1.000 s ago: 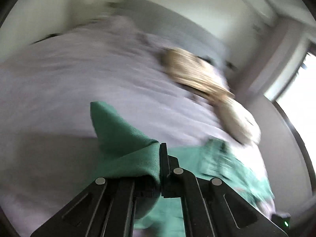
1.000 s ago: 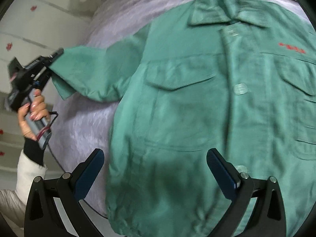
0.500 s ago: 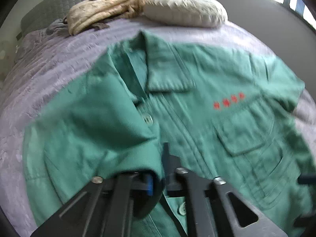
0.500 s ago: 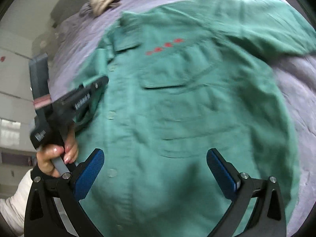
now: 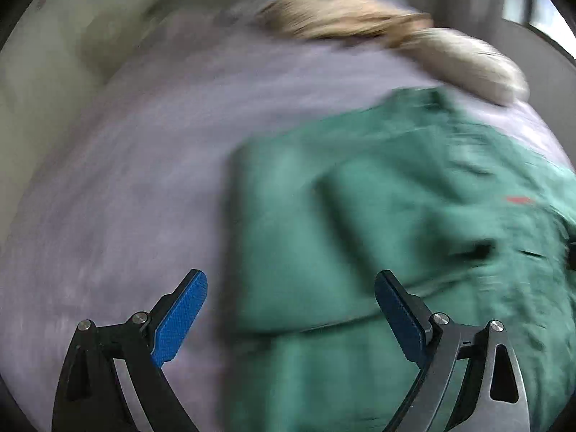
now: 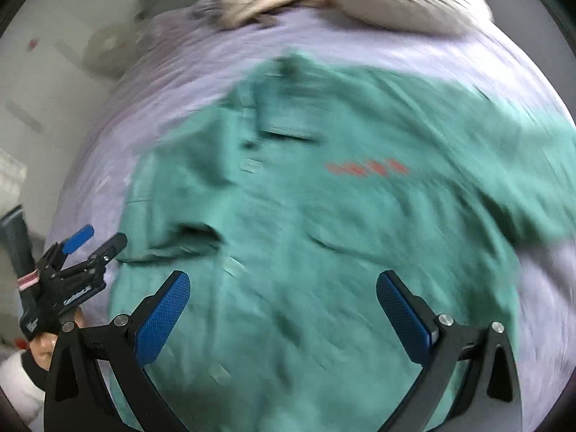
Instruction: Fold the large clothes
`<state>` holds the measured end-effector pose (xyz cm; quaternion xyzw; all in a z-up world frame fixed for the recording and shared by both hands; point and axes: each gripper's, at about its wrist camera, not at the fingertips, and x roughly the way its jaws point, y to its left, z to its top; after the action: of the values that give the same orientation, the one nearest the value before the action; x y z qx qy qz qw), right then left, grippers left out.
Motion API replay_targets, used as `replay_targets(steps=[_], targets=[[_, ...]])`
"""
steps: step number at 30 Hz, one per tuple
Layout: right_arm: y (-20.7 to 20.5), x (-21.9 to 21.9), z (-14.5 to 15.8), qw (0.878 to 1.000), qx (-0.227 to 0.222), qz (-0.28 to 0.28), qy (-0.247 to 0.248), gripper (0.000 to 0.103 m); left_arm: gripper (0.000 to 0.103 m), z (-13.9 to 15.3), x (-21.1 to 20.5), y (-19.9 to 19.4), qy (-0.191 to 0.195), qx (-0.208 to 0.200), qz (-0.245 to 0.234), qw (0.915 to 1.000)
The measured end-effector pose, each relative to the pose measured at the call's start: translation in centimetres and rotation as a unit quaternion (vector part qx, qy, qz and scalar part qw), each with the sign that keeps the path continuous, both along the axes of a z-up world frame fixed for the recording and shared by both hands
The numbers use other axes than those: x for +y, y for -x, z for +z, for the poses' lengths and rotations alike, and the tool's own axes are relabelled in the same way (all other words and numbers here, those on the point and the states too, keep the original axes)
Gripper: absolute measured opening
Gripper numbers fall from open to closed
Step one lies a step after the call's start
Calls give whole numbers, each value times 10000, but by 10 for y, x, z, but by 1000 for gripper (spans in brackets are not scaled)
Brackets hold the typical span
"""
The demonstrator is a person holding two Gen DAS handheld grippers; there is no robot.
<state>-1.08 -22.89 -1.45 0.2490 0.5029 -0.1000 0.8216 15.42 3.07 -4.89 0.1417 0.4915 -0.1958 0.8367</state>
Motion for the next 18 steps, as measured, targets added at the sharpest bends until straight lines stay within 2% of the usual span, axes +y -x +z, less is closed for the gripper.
replay_targets(steps=[3, 6, 8, 10, 12, 13, 14, 15, 16, 17, 18], targets=[[-61, 45, -1, 9967, -158, 750, 266, 103, 95, -22, 39, -26, 251, 446, 605, 9969], [-113, 86, -20, 9910, -112, 1224, 527, 103, 95, -45, 56, -36, 338, 743, 770, 9937], [-135, 107, -38, 9866, 53, 1438, 772, 103, 95, -59, 62, -36, 435, 931, 863, 9909], [-157, 126, -64, 9785, 463, 1560, 1267, 103, 95, -63, 66, -34, 512, 929, 862, 9906], [-166, 134, -84, 9680, 797, 1564, 1794, 93, 95, -65, 65, -32, 433, 888, 803, 9919], [-164, 132, -81, 9697, 685, 1528, 1781, 68, 95, -65, 65, -31, 407, 855, 784, 9924], [-161, 129, -73, 9712, 585, 1462, 1788, 20, 95, -65, 66, -30, 395, 832, 770, 9928], [-155, 120, -60, 9740, 493, 1241, 1832, 15, 95, -66, 65, -30, 396, 832, 759, 9929], [-148, 108, -47, 9810, 277, 1040, 1613, 15, 95, -66, 64, -31, 398, 837, 749, 9929], [-134, 85, -31, 9904, -59, 720, 1181, 15, 95, -67, 64, -31, 400, 845, 737, 9929], [-121, 66, -19, 9940, -202, 393, 1002, 15, 95, -67, 65, -31, 400, 845, 720, 9930]])
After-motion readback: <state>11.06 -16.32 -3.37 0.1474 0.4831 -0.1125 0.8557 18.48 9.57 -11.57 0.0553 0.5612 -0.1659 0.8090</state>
